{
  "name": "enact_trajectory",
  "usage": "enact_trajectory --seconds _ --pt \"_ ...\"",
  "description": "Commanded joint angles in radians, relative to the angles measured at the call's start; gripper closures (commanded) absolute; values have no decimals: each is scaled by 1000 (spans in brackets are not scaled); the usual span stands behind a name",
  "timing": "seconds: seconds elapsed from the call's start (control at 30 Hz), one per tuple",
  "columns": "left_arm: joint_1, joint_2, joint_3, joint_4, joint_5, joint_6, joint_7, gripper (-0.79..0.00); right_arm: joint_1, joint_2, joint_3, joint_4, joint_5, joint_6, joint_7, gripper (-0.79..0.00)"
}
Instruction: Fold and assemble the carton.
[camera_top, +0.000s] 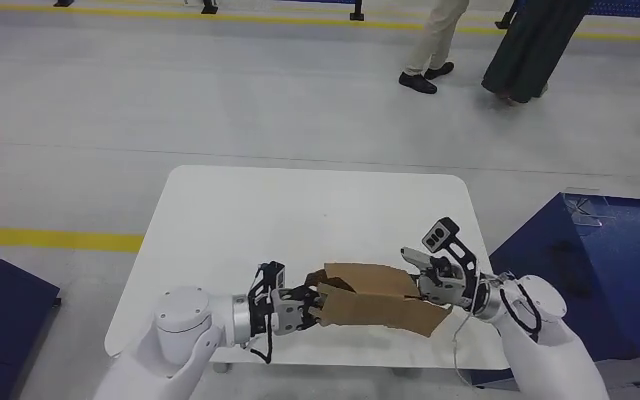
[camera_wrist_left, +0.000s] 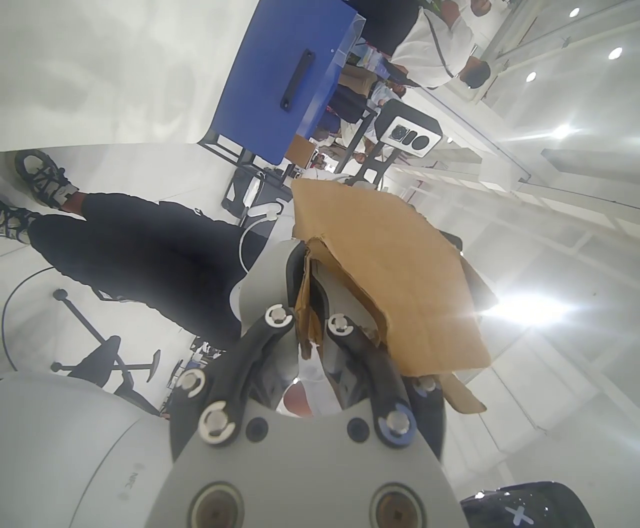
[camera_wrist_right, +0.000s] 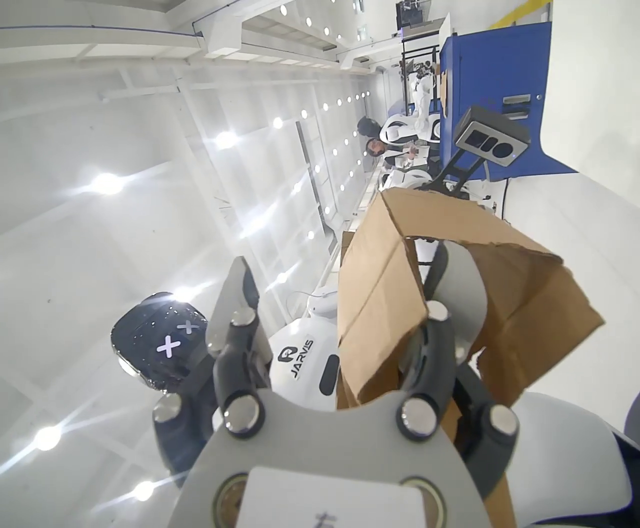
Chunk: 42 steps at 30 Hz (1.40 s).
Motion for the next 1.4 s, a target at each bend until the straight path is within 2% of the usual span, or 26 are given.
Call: enact_trajectory --seconds 0.0,0.3,0.33,0.37,0.4,0.57,0.6,0.63,0.67,1.2,1.37 --pt "-3 1 4 4 -1 0 1 0 4 2 -3 2 -7 10 12 -382" --pt "-15 4 18 14 -13 1 8 0 9 7 -20 10 6 76 61 -283" --pt "-17 4 19 16 -15 2 10 0 8 8 -24 7 2 81 67 -249" --pt "-19 5 22 17 -16 3 11 0 9 9 -26 5 -6 84 71 -169" --pt "-22 5 24 18 -15 4 12 0 10 10 -29 3 -17 84 75 0" --pt "-34 6 30 25 -13 1 23 0 16 12 -29 9 -24 78 67 0" --pt "-36 7 28 26 -12 -4 29 -71 16 12 -29 9 -24 78 67 0" --pt "-36 7 25 27 -13 -10 34 -363 16 12 -29 9 -24 78 67 0" --pt "-36 8 25 26 -13 -11 33 -785 16 12 -29 9 -24 78 67 0" --pt "-36 8 25 26 -13 -11 33 -785 16 12 -29 9 -24 78 67 0" --pt "-35 8 23 26 -11 -15 38 -785 -1 14 -4 -18 -38 8 33 0"
